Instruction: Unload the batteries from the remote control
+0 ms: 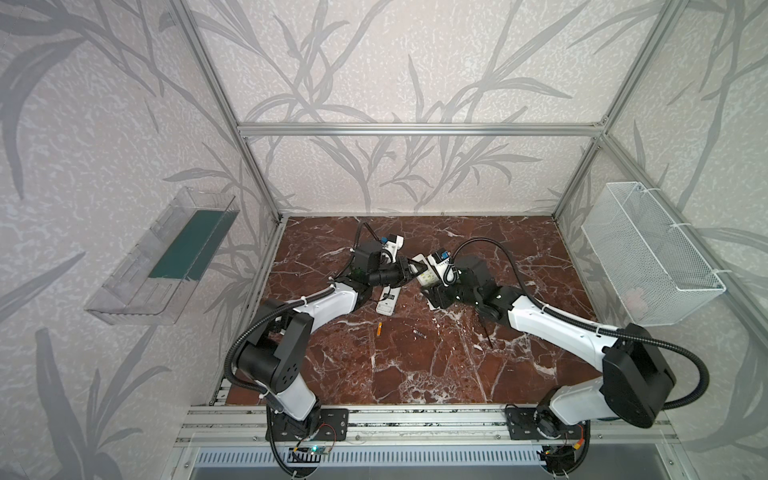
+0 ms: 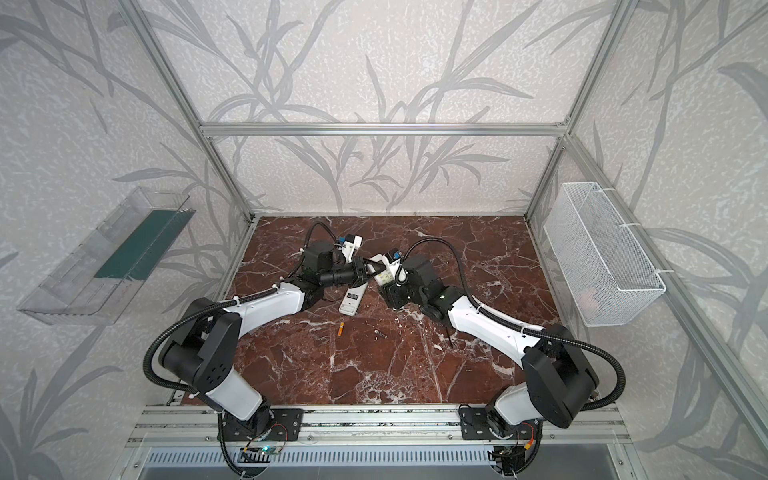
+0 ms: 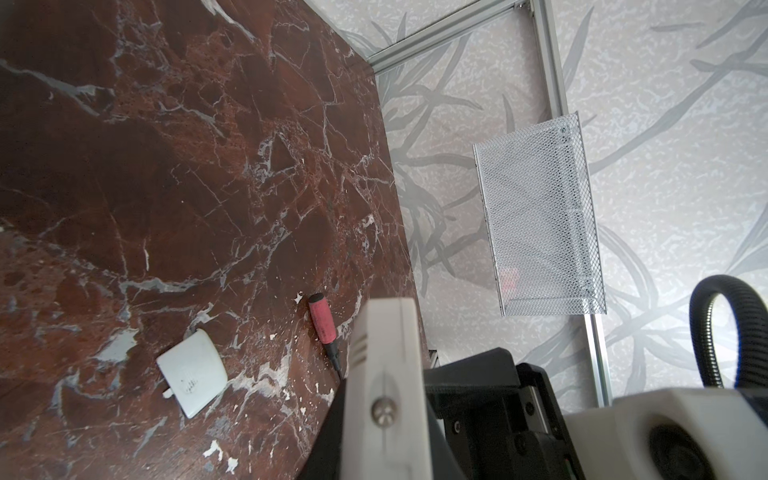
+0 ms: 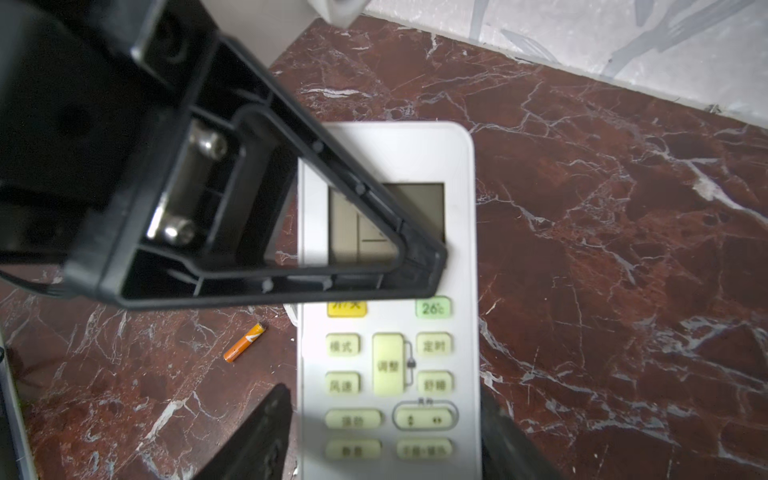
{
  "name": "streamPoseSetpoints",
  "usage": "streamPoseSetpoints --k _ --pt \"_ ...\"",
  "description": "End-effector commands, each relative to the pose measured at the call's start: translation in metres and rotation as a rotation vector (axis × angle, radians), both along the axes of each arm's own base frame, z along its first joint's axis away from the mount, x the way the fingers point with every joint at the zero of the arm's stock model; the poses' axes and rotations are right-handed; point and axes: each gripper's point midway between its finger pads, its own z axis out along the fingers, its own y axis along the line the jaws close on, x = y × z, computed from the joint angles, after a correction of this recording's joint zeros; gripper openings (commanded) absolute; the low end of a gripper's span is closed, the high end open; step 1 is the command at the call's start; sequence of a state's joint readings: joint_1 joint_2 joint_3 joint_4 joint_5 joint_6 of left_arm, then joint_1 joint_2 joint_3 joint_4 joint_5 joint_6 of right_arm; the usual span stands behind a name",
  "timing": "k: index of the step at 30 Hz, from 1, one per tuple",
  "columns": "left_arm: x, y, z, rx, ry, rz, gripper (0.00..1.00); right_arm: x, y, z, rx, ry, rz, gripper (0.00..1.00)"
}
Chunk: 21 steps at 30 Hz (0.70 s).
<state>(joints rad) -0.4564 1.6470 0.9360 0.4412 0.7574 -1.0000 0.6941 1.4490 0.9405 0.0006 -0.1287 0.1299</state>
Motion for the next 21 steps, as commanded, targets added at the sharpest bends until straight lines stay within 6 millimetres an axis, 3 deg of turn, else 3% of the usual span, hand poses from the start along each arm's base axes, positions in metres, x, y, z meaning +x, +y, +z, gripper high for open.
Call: streamPoseSetpoints --k 1,9,13,17,21 --pt "0.005 -0.005 0.023 -0.051 -0.017 0.019 0.1 0.002 0.0 0.025 0.033 -0.071 -0.019 0.71" --pt "0.008 0.014 0.023 0.065 -0.002 0.12 0.09 -0.003 -0.023 0.069 0.079 -0.296 -0.058 0.77" --pt "0.006 0.023 0.025 0.132 0.017 0.155 0.09 -0.014 -0.03 0.08 0.072 -0.402 -0.021 0.77" --pt "0.003 0.035 0.027 0.217 0.047 0.188 0.08 -0.028 -0.032 0.08 0.001 -0.501 0.027 0.77" --pt "0.0 0.045 0.029 0.282 0.082 0.216 0.05 -0.039 -0.031 0.065 -0.075 -0.58 0.066 0.77"
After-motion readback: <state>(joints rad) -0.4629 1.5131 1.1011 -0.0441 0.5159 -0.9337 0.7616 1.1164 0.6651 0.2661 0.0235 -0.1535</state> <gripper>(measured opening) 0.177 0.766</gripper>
